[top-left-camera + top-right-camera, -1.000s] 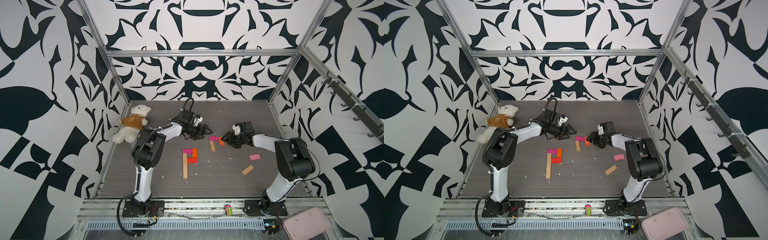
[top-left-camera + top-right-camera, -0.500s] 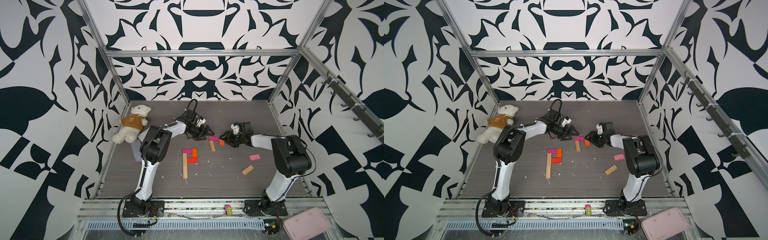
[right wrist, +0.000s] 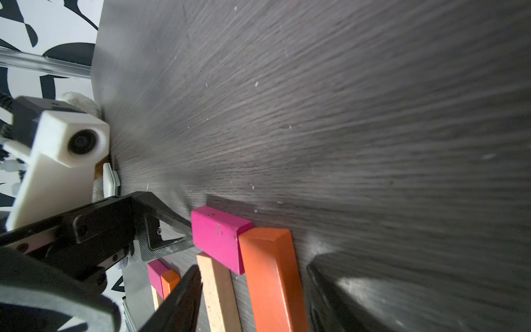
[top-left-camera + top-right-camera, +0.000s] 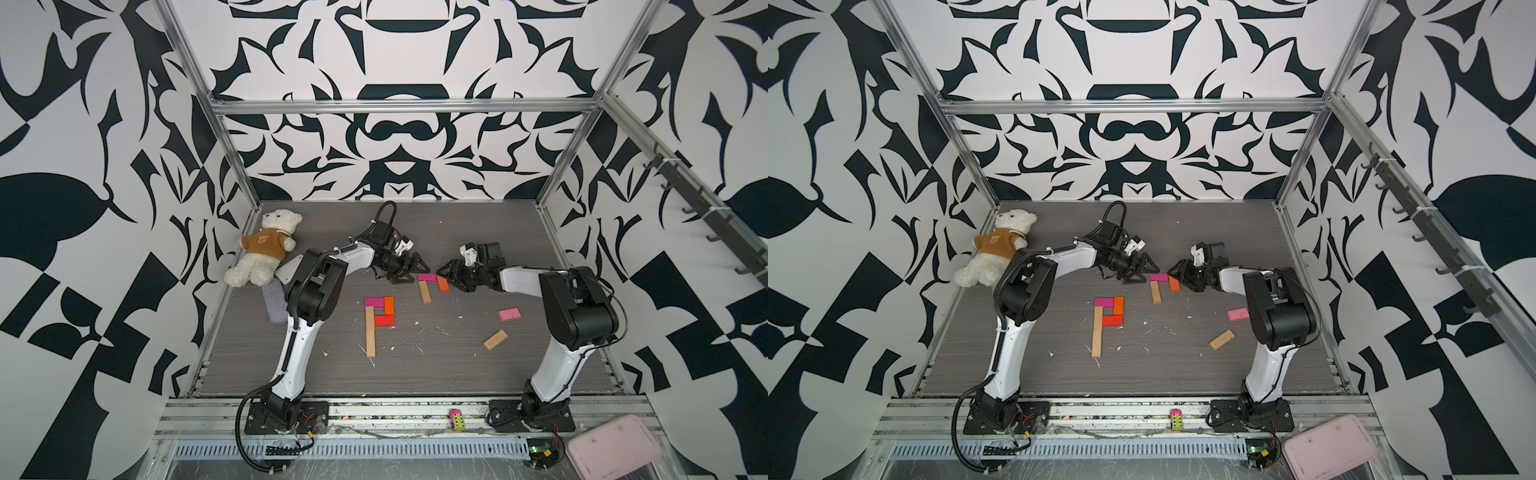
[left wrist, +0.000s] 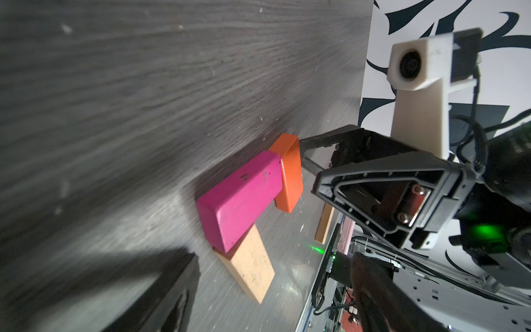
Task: Assemble the letter p with building blocks
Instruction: Adjust the building block at the center of the board.
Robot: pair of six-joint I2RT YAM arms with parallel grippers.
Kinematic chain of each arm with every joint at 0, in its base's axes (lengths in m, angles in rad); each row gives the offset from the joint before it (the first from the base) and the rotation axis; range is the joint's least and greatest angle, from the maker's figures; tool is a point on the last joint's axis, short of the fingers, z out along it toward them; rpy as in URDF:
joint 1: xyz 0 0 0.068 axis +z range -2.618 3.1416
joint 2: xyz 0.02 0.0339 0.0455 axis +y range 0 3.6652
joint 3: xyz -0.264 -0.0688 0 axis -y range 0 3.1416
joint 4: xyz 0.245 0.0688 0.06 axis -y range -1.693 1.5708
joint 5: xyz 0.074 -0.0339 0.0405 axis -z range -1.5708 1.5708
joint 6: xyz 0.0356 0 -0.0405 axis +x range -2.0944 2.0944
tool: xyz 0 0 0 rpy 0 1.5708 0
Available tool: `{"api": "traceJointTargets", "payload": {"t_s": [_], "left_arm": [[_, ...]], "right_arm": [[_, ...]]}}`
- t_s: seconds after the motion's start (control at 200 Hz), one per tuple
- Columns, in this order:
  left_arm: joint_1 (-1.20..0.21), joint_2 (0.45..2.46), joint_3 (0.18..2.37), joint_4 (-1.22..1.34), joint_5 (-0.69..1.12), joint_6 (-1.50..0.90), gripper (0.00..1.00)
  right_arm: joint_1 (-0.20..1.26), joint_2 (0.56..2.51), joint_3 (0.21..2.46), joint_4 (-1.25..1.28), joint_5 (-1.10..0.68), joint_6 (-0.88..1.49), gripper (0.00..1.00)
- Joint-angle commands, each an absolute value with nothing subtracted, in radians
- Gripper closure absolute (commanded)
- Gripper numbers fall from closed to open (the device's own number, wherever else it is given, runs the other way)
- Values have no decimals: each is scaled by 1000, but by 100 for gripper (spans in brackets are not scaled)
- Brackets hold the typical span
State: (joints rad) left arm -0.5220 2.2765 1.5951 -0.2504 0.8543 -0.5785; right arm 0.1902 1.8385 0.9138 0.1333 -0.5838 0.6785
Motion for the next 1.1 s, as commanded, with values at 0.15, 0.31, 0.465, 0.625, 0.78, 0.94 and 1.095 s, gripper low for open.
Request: {"api": "traceJointTargets", "payload": {"t_s": [0.15,0.31,0.465,0.625,0.78,0.94,1.095], "left_arm": [[-526,2309,1615,-252,902,-567,14],[-527,2313,1617,-237,897,-577,14],[-530,2316,1621,-235,892,-581,14],[-531,2322,1621,-226,896,-587,14],[-532,2329,1625,-219,907,-590,14],[-532,2322,1612,-214,912,-589,14],[-538,2312,1588,-203,914,-592,14]], "right_arm": [[196,1865,931,82,-558,673,40],[198,1859,947,50,-527,651,40],[199,1869,958,40,-517,645,40],[201,1883,966,32,-515,645,40],[202,1893,974,24,-517,641,40],[209,1905,986,18,-525,637,40],[220,1918,997,9,-532,631,40]]}}
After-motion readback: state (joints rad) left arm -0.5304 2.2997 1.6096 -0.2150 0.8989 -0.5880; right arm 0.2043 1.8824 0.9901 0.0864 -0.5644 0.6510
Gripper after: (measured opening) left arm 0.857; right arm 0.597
